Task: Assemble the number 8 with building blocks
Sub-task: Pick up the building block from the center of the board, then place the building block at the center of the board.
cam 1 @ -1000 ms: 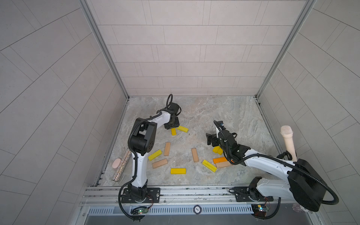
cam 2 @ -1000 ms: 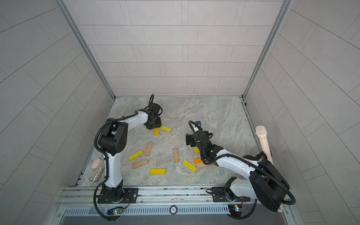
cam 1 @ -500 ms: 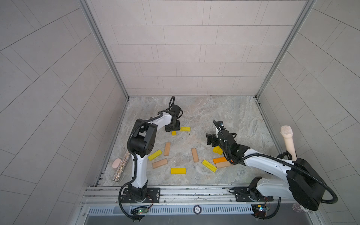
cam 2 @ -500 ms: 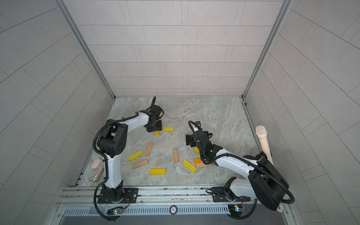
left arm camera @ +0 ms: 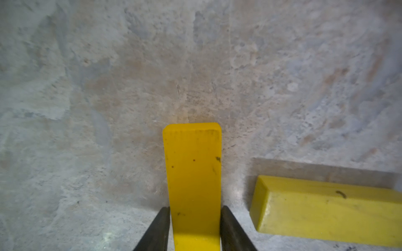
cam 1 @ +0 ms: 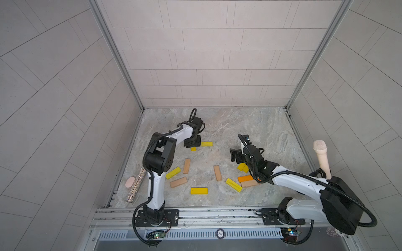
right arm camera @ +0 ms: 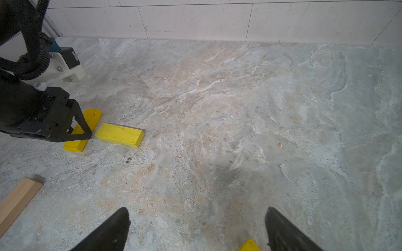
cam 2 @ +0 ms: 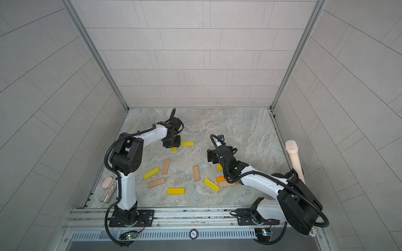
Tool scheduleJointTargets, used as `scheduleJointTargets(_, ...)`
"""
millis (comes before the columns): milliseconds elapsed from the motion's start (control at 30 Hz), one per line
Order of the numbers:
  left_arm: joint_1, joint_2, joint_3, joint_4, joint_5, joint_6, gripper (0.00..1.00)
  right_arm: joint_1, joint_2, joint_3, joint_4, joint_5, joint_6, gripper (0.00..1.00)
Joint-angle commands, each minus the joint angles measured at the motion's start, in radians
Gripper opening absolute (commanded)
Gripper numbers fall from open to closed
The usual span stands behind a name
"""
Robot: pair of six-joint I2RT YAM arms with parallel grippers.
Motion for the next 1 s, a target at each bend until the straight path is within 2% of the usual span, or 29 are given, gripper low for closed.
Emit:
scheduleJointTargets(0, 0.015, 0.031, 0.056, -0.075, -0.042, 0.024, 0.37, 0.005, 0.026, 0.028, -0.001, 0.010, 0.017, 0.98)
scheduleJointTargets(167, 0.048, 0.030, 0.045, -0.058, -0.022, 0.033, 0.33, 0.005, 0.021, 0.026, 0.000, 0.012, 0.018, 0.98)
scheduleJointTargets(367, 0.064, 0.027, 0.031, -0.057, -0.031, 0.052, 0.32, 0.005, 0.027, 0.027, -0.006, 0.020, 0.012, 0.98)
scheduleJointTargets(767, 0.110, -0.005, 0.006, -0.071, -0.008, 0.161, 0.35, 0.006, 0.048, 0.038, -0.003, 0.013, 0.012, 0.98)
scheduleJointTargets(967, 0.116, 0.001, 0.008, -0.063, 0.009, 0.176, 0.38, 0.007, 0.054, 0.039, -0.002, 0.010, 0.014, 0.98)
